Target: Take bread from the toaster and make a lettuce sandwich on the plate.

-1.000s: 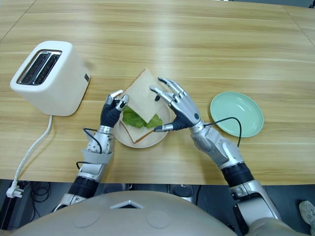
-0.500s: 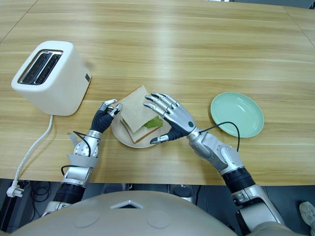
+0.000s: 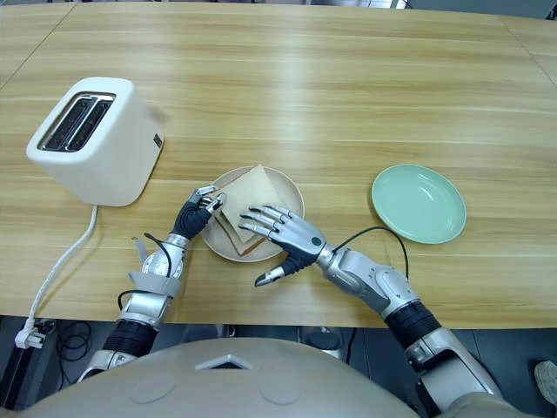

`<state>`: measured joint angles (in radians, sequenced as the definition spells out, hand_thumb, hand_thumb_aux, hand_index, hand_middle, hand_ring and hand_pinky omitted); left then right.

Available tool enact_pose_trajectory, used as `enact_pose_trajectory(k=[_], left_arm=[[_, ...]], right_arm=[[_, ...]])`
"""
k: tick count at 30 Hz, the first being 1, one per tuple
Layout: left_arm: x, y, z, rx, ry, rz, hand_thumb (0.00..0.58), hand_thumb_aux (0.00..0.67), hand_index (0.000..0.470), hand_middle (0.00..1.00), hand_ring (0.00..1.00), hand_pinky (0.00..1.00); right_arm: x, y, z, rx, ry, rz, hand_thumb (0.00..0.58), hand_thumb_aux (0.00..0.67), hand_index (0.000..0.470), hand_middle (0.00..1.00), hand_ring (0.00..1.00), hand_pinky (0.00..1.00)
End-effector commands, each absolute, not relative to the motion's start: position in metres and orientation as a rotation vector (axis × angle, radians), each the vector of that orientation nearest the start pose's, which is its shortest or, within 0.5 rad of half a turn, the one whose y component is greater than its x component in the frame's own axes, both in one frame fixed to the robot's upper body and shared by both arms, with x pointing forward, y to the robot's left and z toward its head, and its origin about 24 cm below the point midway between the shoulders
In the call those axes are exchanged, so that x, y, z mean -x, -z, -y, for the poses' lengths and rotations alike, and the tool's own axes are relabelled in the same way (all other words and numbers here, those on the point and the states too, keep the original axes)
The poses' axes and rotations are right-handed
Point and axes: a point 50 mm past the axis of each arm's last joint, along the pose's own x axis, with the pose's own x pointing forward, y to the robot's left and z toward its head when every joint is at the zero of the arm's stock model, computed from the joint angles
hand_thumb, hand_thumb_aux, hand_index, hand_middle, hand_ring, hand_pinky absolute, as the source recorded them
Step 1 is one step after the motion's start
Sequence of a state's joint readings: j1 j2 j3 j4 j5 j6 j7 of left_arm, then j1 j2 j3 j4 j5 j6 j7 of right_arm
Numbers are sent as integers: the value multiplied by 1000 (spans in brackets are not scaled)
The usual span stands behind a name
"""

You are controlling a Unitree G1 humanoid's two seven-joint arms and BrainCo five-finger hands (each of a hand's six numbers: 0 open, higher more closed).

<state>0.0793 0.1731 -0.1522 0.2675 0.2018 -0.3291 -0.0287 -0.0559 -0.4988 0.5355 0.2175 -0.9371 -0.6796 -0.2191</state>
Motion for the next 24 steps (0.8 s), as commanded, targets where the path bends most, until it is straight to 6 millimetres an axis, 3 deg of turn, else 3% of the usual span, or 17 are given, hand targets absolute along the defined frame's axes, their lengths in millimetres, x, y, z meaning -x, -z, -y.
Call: enact_pose_trajectory(k=[1, 6, 7, 8, 9, 10, 14, 18, 21, 24], left_arm=[[-211, 33, -153, -376, 251, -157, 580, 670, 460, 1000, 1000, 1000], [-210, 36, -156, -421, 251, -184, 580, 670, 460, 1000, 1000, 1000], [-211, 36, -156, -451, 246, -177, 449, 352, 242, 961, 961, 961], [-213, 33, -158, -492, 233, -159, 0, 0, 0, 376, 376, 376], [-217, 28, -162, -549, 206, -125, 0, 0, 0, 376, 376, 376], [-223, 22, -167, -614, 164, -83, 0, 0, 0, 0, 0, 0], [-246, -31, -203, -873, -188, 201, 0, 0, 0, 0, 0, 0], [-248, -79, -227, -966, -468, 462, 0, 0, 0, 0, 0, 0], [-248, -87, -225, -889, -466, 533, 0, 0, 0, 0, 0, 0], [-247, -75, -204, -617, -244, 495, 0, 0, 0, 0, 0, 0]], right_arm=[[-183, 32, 111, 1191, -1053, 397, 0, 0, 0, 0, 0, 0], [-177, 45, 111, 1195, -1139, 327, 0, 0, 0, 0, 0, 0], [-176, 45, 110, 1190, -1146, 325, 0, 0, 0, 0, 0, 0], [-175, 46, 110, 1185, -1154, 321, 0, 0, 0, 0, 0, 0], [-174, 46, 110, 1183, -1163, 315, 0, 0, 0, 0, 0, 0], [-173, 47, 110, 1183, -1172, 311, 0, 0, 0, 0, 0, 0], [-174, 47, 109, 1190, -1170, 318, 0, 0, 0, 0, 0, 0], [-186, 38, 105, 1198, -1087, 379, 0, 0, 0, 0, 0, 0], [-199, 27, 102, 1208, -977, 449, 0, 0, 0, 0, 0, 0], [-216, -3, 101, 1133, -752, 589, 0, 0, 0, 0, 0, 0]])
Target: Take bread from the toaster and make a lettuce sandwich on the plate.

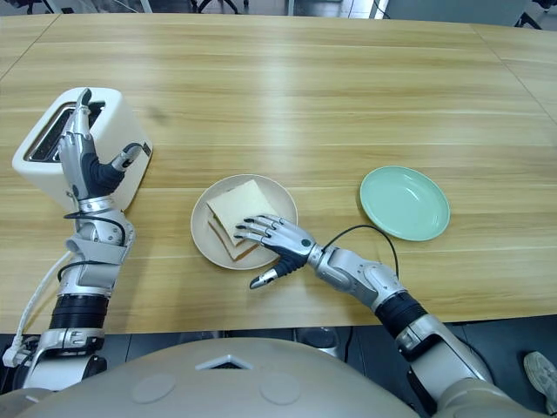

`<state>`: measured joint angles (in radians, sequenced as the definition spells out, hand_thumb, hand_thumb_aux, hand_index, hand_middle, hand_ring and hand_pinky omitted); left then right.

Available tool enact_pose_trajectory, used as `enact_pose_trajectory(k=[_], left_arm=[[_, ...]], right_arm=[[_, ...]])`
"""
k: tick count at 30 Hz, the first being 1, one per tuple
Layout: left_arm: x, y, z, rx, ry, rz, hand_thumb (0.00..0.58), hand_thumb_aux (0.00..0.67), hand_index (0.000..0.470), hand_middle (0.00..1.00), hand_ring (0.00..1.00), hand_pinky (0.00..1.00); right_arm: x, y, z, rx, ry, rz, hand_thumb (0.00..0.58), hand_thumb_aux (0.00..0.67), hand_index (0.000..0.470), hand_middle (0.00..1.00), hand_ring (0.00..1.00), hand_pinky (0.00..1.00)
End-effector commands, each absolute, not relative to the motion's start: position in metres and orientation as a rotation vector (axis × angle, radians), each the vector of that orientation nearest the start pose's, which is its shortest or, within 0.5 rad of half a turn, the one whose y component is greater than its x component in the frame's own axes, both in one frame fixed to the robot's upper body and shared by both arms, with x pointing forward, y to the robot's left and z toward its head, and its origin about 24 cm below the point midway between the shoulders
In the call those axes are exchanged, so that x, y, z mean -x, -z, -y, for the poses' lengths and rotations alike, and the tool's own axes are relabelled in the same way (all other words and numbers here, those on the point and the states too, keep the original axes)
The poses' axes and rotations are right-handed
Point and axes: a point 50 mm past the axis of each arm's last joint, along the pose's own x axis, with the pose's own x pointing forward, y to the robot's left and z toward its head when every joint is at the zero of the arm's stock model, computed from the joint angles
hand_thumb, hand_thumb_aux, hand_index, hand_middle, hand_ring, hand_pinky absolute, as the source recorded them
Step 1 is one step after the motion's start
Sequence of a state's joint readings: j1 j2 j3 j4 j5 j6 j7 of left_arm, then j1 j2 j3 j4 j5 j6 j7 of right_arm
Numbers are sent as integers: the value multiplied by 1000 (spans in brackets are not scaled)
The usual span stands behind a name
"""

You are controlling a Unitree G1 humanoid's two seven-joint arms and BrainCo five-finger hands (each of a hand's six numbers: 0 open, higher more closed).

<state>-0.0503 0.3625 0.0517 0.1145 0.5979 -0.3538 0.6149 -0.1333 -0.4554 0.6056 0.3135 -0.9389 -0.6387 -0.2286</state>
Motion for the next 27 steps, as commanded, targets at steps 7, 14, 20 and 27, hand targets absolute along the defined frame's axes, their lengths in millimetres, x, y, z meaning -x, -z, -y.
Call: enact_pose_trajectory(k=[7, 14, 20, 27], left_arm=[[-213, -57, -176, -333, 229, 469, 580, 670, 460, 1000, 1000, 1000], [-159, -27, -179, -237, 712, 227, 580, 670, 460, 1000, 1000, 1000], [-132, 0, -189, -355, 953, 33, 580, 670, 460, 1000, 1000, 1000], [-163, 42, -179, -688, 904, -109, 580, 670, 460, 1000, 1000, 1000]], right_arm=[[-221, -63, 133, 656, -451, 651, 580, 670, 460, 1000, 1000, 1000], [-173, -38, 173, 610, -861, 368, 580, 670, 460, 1000, 1000, 1000], [-150, -12, 176, 656, -1038, 198, 580, 670, 460, 1000, 1000, 1000], [-184, 17, 144, 857, -957, 192, 580, 670, 460, 1000, 1000, 1000]])
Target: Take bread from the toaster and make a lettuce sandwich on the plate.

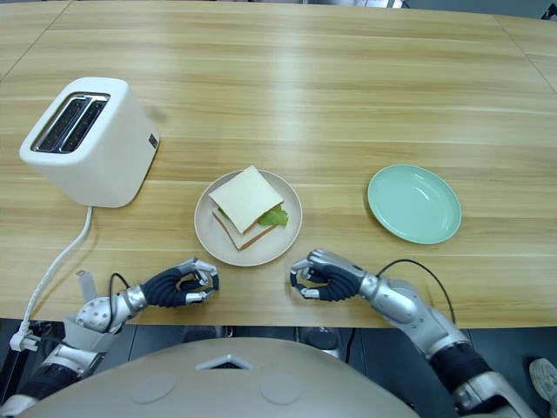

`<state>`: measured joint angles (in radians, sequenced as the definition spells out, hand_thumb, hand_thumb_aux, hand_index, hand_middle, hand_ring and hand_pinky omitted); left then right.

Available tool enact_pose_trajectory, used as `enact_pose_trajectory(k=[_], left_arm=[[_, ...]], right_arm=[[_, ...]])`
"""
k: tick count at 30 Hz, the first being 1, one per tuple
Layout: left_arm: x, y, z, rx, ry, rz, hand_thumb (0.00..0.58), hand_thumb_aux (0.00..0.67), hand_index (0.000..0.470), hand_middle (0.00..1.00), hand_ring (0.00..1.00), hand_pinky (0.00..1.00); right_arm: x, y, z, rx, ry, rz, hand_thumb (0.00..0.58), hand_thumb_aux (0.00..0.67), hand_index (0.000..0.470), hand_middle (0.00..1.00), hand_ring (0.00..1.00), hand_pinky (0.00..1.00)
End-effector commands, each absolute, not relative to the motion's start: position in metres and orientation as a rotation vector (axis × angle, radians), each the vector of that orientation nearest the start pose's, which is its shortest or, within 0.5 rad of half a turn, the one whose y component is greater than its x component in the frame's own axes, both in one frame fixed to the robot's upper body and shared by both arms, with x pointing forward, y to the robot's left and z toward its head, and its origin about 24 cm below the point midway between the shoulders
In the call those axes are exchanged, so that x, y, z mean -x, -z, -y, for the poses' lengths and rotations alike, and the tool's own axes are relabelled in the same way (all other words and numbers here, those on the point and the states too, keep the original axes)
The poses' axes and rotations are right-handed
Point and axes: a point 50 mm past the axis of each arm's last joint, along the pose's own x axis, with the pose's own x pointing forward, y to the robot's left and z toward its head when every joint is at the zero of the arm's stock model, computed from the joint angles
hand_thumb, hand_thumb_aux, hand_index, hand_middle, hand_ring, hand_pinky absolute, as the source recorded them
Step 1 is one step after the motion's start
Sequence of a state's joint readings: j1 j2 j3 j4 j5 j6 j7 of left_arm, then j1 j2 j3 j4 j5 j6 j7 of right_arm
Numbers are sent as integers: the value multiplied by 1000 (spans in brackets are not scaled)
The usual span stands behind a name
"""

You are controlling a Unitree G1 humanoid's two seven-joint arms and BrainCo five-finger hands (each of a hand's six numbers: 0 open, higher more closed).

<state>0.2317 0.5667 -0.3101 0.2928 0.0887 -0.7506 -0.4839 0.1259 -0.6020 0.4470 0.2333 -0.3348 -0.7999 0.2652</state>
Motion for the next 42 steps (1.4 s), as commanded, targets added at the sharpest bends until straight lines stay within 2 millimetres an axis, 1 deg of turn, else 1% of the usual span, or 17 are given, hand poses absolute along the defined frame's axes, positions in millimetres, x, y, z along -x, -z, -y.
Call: enact_pose_trajectory(k=[1, 4, 6, 8, 16, 20, 25, 28, 32, 35, 36, 37, 38, 39, 40, 41, 42], left_arm=[[-172, 44, -175, -717, 868, -102, 580, 670, 460, 1000, 1000, 1000], [-199, 53, -154, -814, 778, -67, 580, 670, 460, 1000, 1000, 1000], [-212, 53, -140, -829, 729, -18, 580, 670, 460, 1000, 1000, 1000], [-224, 50, -131, -839, 671, 23, 580, 670, 460, 1000, 1000, 1000], [-268, 40, -122, -849, 417, 62, 580, 670, 460, 1000, 1000, 1000], [-290, 36, -116, -850, 276, 37, 580, 670, 460, 1000, 1000, 1000], [-299, 29, -105, -819, 182, 68, 580, 670, 460, 1000, 1000, 1000], [-295, 23, -100, -637, 155, 120, 580, 670, 460, 1000, 1000, 1000], [-291, 15, -110, -500, 104, 191, 580, 670, 460, 1000, 1000, 1000], [-290, -4, -122, -337, 45, 307, 580, 670, 460, 1000, 1000, 1000], [-290, -13, -126, -264, 23, 357, 580, 670, 460, 1000, 1000, 1000], [-289, -21, -131, -191, 2, 398, 506, 431, 296, 1000, 1000, 1000], [-289, -31, -137, -125, -29, 436, 164, 102, 70, 961, 961, 961], [-289, -39, -143, -64, -51, 465, 0, 0, 0, 435, 435, 435], [-288, -47, -148, -22, -62, 492, 0, 0, 0, 435, 435, 435], [-286, -54, -151, -1, -60, 520, 0, 0, 0, 0, 0, 0], [-284, -60, -154, 11, -56, 544, 0, 0, 0, 0, 0, 0]], right_arm=[[-191, 20, 140, 892, -920, 202, 580, 670, 460, 1000, 1000, 1000], [-212, 26, 127, 968, -813, 239, 580, 670, 460, 1000, 1000, 1000], [-224, 32, 122, 1013, -760, 243, 580, 670, 460, 1000, 1000, 1000], [-235, 37, 117, 1063, -712, 249, 580, 670, 460, 1000, 1000, 1000], [-282, 37, 95, 1111, -498, 202, 580, 670, 460, 1000, 1000, 1000], [-294, 37, 86, 1072, -426, 115, 580, 670, 460, 1000, 1000, 1000], [-296, 38, 84, 949, -351, 48, 580, 670, 460, 1000, 1000, 1000], [-293, 35, 83, 869, -316, 89, 580, 670, 460, 1000, 1000, 1000], [-291, 26, 95, 758, -242, 169, 580, 670, 460, 1000, 1000, 1000], [-289, 9, 105, 631, -179, 290, 580, 670, 460, 1000, 1000, 1000], [-288, 1, 111, 565, -140, 342, 564, 560, 384, 1000, 1000, 1000], [-287, -8, 117, 485, -102, 380, 438, 339, 233, 1000, 1000, 1000], [-286, -17, 125, 395, -62, 418, 0, 0, 0, 678, 678, 678], [-284, -27, 134, 320, -23, 458, 0, 0, 0, 0, 0, 0], [-282, -36, 142, 255, 13, 494, 0, 0, 0, 0, 0, 0], [-280, -44, 150, 207, 39, 521, 0, 0, 0, 0, 0, 0], [-278, -50, 155, 173, 59, 539, 0, 0, 0, 0, 0, 0]])
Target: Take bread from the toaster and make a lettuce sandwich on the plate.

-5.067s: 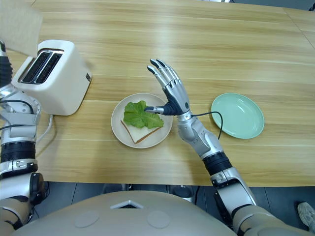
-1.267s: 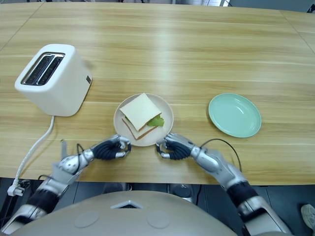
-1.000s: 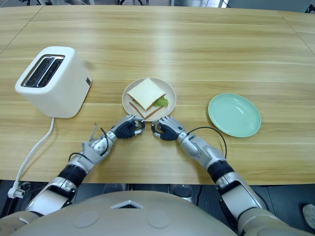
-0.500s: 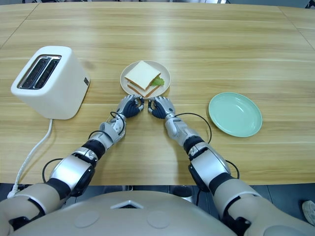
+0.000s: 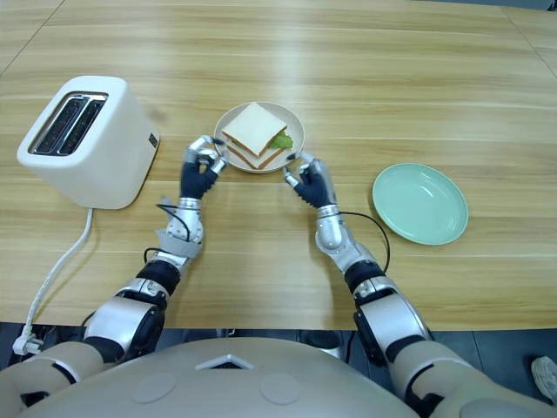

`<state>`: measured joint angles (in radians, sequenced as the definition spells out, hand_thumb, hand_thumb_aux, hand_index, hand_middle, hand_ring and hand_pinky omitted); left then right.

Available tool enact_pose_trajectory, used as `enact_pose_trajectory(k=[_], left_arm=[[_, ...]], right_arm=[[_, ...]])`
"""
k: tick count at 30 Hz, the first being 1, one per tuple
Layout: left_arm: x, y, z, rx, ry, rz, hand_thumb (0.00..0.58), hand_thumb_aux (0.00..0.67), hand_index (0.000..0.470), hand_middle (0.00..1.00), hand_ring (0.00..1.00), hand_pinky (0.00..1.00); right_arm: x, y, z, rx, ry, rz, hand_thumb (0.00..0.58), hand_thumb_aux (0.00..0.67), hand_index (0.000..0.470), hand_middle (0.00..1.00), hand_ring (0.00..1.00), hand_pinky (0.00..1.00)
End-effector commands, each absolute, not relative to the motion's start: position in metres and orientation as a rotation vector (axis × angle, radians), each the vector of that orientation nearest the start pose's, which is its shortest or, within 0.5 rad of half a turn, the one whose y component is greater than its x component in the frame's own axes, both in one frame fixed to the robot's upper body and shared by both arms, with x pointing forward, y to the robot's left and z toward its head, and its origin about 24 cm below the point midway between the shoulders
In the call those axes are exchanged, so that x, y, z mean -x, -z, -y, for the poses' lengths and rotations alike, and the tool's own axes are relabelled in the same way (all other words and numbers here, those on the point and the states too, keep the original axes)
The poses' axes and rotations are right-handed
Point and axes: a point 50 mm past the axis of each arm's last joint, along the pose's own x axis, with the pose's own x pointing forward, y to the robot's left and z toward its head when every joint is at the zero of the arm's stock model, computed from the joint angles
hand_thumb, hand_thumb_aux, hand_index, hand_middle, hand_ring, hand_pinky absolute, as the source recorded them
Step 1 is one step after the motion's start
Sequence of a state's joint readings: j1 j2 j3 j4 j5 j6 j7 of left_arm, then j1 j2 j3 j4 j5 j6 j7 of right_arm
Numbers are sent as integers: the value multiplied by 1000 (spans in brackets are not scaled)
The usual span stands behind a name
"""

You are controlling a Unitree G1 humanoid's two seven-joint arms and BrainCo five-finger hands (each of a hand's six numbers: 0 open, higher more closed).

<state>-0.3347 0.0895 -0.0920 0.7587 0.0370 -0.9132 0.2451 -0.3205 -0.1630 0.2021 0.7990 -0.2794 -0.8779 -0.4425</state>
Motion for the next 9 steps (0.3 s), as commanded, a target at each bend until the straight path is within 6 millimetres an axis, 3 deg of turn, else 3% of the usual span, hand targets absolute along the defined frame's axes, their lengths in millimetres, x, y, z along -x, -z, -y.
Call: enact_pose_trajectory(k=[1, 5, 9], left_arm=[[-283, -64, -157, 10, -56, 556, 0, 0, 0, 0, 0, 0], [-287, -60, -162, -63, -75, 510, 0, 0, 0, 0, 0, 0], [-287, -55, -162, -91, -139, 499, 0, 0, 0, 0, 0, 0]], right_arm=[[-278, -55, 160, 149, 76, 553, 0, 0, 0, 0, 0, 0], [-280, -50, 163, 181, 86, 516, 0, 0, 0, 0, 0, 0], [-281, -34, 150, 232, 69, 443, 0, 0, 0, 0, 0, 0]])
